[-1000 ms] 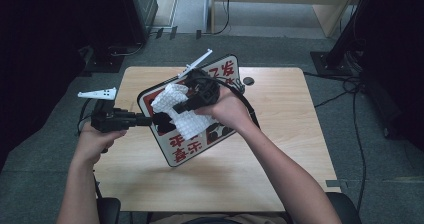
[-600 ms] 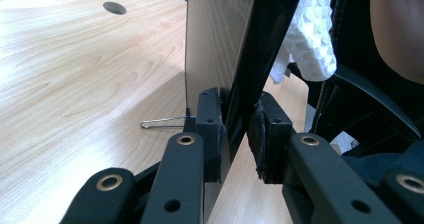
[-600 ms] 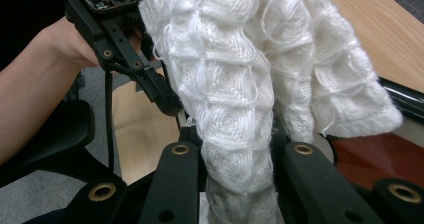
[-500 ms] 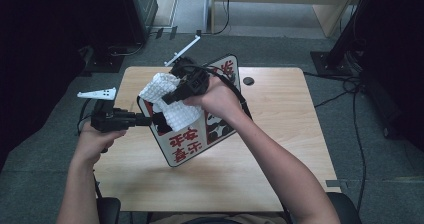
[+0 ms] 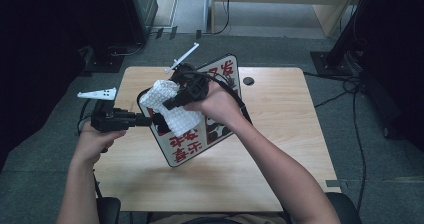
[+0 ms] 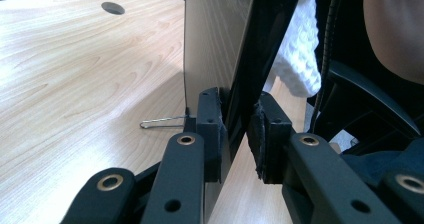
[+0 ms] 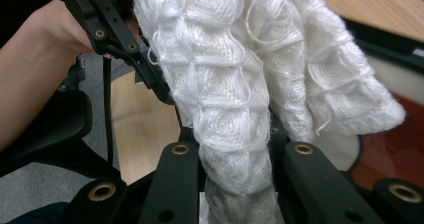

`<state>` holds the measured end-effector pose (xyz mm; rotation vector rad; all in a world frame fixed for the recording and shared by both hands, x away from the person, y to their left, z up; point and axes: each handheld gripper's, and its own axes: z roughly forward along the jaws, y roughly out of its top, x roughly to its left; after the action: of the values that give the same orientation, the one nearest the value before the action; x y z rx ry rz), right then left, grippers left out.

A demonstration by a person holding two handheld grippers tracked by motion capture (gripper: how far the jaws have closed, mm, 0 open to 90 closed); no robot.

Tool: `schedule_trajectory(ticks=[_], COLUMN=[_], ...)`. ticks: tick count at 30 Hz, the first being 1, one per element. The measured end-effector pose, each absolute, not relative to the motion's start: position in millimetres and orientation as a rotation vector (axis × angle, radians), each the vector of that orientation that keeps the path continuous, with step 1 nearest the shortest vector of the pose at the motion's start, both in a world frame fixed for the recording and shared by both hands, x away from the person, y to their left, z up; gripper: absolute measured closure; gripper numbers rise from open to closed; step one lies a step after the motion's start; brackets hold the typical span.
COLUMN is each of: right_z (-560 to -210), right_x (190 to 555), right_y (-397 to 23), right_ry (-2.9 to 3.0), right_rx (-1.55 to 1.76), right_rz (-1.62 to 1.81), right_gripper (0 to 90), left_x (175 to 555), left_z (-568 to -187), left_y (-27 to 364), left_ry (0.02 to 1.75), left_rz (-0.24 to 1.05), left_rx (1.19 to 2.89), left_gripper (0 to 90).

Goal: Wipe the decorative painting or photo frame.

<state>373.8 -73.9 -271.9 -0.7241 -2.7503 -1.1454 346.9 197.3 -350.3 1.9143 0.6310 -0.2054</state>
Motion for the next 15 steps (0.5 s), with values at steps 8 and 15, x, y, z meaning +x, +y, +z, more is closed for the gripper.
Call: schedule_trajectory(ticks=[8, 15], right_z=[-284.5, -294.6], right_x=[372.1, 370.4], right_y=[-74.7, -76.8], right_ry=[-2.730, -2.719], right_rx=[-0.726, -0.726], right_rz=[-1.137, -1.131], right_gripper=[76.7, 76.6], left_x=[346.8, 346.7], left_z=[-350.1, -350.0], left_y=[197.2, 197.1], left_ry=[0.634, 0.635], left_rz=[-0.203, -0.202], left_rx=[1.916, 1.917], left_gripper=[76.6, 76.6])
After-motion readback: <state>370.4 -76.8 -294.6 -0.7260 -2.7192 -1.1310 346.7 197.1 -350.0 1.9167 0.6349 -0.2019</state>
